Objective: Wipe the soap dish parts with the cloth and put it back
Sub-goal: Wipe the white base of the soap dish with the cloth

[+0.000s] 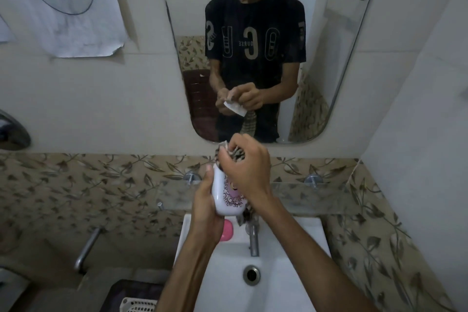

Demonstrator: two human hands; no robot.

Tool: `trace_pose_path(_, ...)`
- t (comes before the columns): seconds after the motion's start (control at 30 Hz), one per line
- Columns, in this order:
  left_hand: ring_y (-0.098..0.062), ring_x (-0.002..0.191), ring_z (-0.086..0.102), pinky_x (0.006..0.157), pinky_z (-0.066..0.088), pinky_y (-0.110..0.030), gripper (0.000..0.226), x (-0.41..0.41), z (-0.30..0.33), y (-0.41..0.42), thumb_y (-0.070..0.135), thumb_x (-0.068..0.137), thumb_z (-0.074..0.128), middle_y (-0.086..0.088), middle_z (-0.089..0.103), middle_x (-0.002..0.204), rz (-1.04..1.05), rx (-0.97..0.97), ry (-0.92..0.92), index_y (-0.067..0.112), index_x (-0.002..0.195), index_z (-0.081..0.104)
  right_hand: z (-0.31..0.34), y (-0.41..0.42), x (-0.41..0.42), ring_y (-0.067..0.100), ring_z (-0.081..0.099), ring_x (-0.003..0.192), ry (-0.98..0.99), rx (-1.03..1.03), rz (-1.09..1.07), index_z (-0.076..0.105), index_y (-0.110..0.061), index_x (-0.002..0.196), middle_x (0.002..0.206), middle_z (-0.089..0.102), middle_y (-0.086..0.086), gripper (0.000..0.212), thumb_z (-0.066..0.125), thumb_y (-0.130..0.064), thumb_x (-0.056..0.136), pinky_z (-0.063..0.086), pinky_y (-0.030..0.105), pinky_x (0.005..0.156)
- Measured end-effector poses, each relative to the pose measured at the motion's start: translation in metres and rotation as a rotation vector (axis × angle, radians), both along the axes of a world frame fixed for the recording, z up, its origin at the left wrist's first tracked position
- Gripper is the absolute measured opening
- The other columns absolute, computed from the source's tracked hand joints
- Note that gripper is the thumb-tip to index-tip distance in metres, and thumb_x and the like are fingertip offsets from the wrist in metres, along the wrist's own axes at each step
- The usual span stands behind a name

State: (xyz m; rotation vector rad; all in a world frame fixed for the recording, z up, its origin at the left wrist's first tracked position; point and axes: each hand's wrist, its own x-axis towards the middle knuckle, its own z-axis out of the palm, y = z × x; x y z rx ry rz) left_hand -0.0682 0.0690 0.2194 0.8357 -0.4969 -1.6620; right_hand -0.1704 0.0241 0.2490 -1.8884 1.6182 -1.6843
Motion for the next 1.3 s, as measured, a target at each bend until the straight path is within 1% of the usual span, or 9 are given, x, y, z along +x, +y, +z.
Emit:
trace_pose_path(0.2,-0.02,0.089,0.08,0.067,0.063,-0.033,0.046,0.007,0.003,0.007,0.045,0.097,0.051,-0.009,0.082,0.1,0.033,-0.113,-0.033,0.017,0.096,0.087,0.008,-0.025,-0.028,0.007,0.046,0.049,-0.5,0.765,0.341,0.052,-0.022,0.048,0.052,0.051,-0.006,0.047,0.071,-0.012,0.089,0.038,0.03,0.059)
trace_pose_path(0.3,-0.021,0.087,0.078,0.067,0.064,-0.034,0.044,0.004,0.007,-0.002,0.039,0.105,0.048,-0.011,0.08,0.098,0.131,-0.133,-0.001,0.013,0.102,0.083,-0.017,-0.012,-0.023,0.01,0.066,0.05,-0.919,0.974,0.493,0.072,-0.02,0.048,0.057,0.07,-0.004,0.052,0.059,-0.022,0.098,0.053,0.027,0.061)
trace_pose_path(0.53,-0.009,0.066,0.065,0.064,0.057,-0.026,0.037,-0.018,0.004,-0.009,0.036,0.111,0.045,0.003,0.067,0.071,0.258,-0.088,-0.028,0.015,0.088,0.066,-0.048,0.004,0.001,0.022,0.066,0.086,-1.321,0.863,0.432,0.073,-0.017,0.089,0.093,0.071,0.007,0.016,0.063,-0.029,0.093,0.053,0.037,0.089)
trace_pose_path(0.63,-0.011,0.066,0.066,0.06,0.057,-0.025,0.042,-0.015,-0.003,-0.011,0.04,0.11,0.047,0.002,0.067,0.071,0.25,-0.046,0.04,0.018,0.082,0.07,-0.062,0.01,0.006,0.029,0.064,0.096,-1.299,0.857,0.354,0.072,-0.012,0.102,0.109,0.072,0.017,0.03,0.069,-0.032,0.079,0.053,0.042,0.09)
trace_pose_path(0.73,-0.012,0.072,0.075,0.06,0.06,-0.027,0.04,-0.005,-0.015,-0.016,0.041,0.11,0.046,-0.001,0.077,0.08,0.281,-0.042,-0.014,0.013,0.099,0.073,-0.075,0.014,0.008,0.034,0.064,0.103,-1.284,0.849,0.222,0.073,0.001,0.114,0.131,0.068,0.032,0.038,0.068,-0.029,0.092,0.052,0.054,0.102)
trace_pose_path(0.9,-0.013,0.081,0.079,0.059,0.061,-0.029,0.039,0.015,-0.037,-0.013,0.048,0.108,0.046,0.002,0.083,0.094,0.278,0.044,-0.134,0.023,0.112,0.075,-0.101,0.028,-0.007,0.023,0.069,0.074,-1.165,0.853,0.021,0.081,-0.01,0.095,0.082,0.079,0.007,0.026,0.074,-0.035,0.094,0.053,0.029,0.071)
trace_pose_path(1.07,-0.015,0.087,0.079,0.06,0.062,-0.032,0.035,0.024,-0.054,0.007,0.048,0.106,0.049,0.0,0.082,0.101,0.269,0.115,-0.194,0.027,0.115,0.075,-0.127,0.048,-0.033,0.029,0.072,0.089,-1.333,0.852,-0.066,0.078,-0.005,0.106,0.097,0.078,0.014,0.03,0.073,-0.034,0.098,0.058,0.043,0.091)
trace_pose_path(1.2,-0.022,0.095,0.078,0.076,0.061,-0.038,0.027,0.02,-0.067,0.021,0.038,0.102,0.06,-0.005,0.082,0.104,0.188,0.217,-0.258,0.021,0.116,0.075,-0.148,0.072,-0.063,0.019,0.079,0.077,-1.523,0.834,-0.011,0.075,-0.008,0.111,0.09,0.081,0.007,0.027,0.066,-0.031,0.103,0.062,0.03,0.064)
trace_pose_path(1.3,-0.032,0.101,0.075,0.085,0.059,-0.043,0.032,0.013,-0.078,0.033,0.032,0.1,0.062,-0.015,0.08,0.11,0.114,0.302,-0.266,0.011,0.122,0.073,-0.164,0.087,-0.078,0.022,0.074,0.08,-1.585,0.835,-0.047,0.069,-0.009,0.121,0.088,0.078,0.007,0.026,0.058,-0.028,0.107,0.058,0.035,0.07)
